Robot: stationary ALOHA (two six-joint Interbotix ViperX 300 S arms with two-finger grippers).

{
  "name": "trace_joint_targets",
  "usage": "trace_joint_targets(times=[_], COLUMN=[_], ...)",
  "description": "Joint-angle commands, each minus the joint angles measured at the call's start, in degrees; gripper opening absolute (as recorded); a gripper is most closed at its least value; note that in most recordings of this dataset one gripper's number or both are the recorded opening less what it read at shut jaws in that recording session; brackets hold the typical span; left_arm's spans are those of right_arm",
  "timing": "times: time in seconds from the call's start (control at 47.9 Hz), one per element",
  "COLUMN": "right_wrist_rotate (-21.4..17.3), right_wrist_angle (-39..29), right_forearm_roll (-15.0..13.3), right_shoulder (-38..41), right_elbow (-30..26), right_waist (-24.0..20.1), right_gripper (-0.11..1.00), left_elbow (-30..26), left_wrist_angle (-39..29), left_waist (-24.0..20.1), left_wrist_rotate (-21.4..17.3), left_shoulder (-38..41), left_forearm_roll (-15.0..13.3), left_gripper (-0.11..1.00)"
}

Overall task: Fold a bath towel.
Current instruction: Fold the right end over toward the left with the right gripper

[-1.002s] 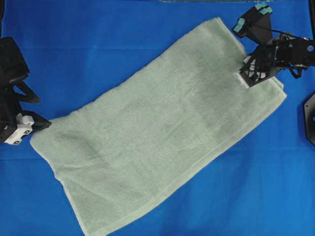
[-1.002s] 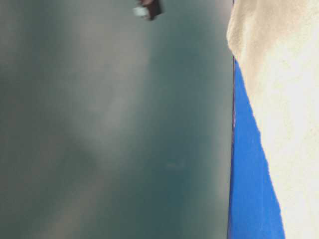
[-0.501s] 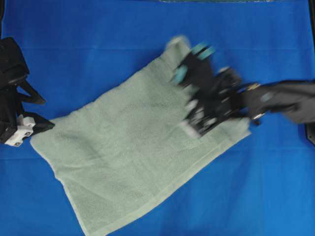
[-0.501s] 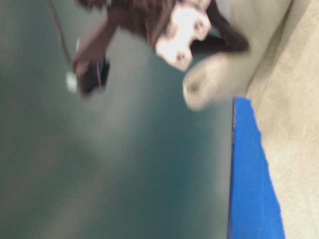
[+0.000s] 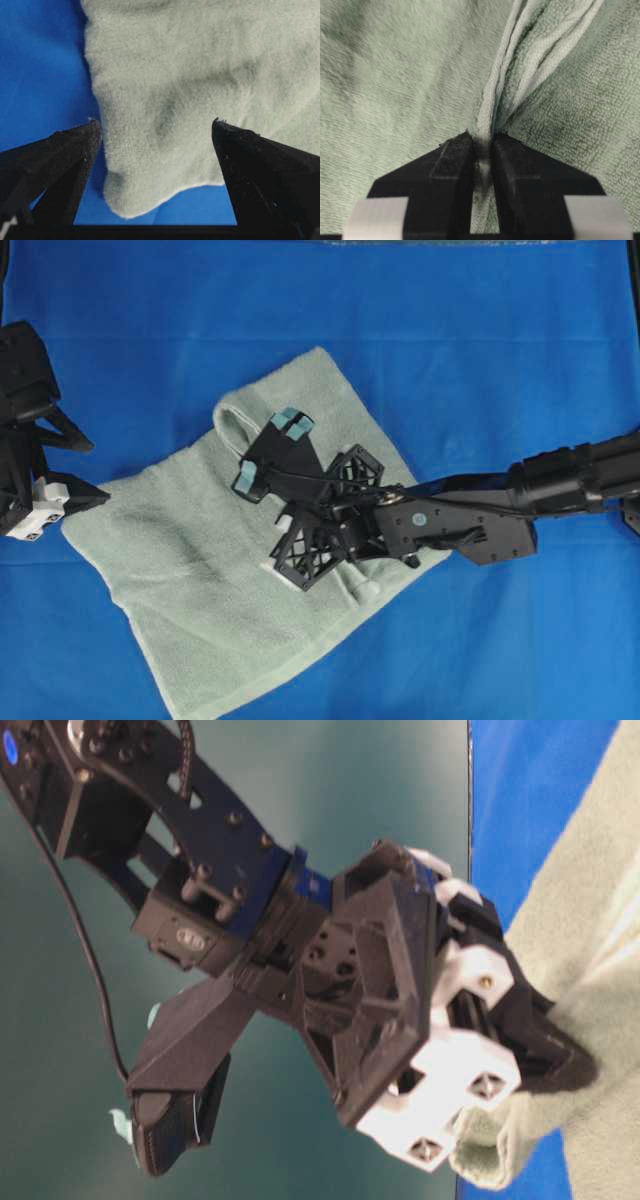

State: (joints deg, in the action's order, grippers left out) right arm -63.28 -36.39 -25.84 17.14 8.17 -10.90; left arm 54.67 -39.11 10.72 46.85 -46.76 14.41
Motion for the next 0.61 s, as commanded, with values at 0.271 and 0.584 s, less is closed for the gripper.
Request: trace_joint_targets(times=[0.271, 0.584], right_wrist_rotate=[-0.3, -0.7], right_wrist_angle=[0.4, 0.0], right_forearm_roll=[-0.1, -0.3], right_shoulder=[-0.1, -0.4], right_elbow=[-0.8, -1.0], right_waist=[-0.3, -1.0], right_gripper=[0.15, 0.59], left_elbow=[-0.7, -0.8], left_wrist_angle=[0.4, 0.4], left_waist=[0.2, 0.2], left_wrist_rotate=[-0.2, -0.3], left_shoulder=[0.3, 0.2], left_forearm_roll=[0.2, 0.2], left_gripper=[0.86, 0.86])
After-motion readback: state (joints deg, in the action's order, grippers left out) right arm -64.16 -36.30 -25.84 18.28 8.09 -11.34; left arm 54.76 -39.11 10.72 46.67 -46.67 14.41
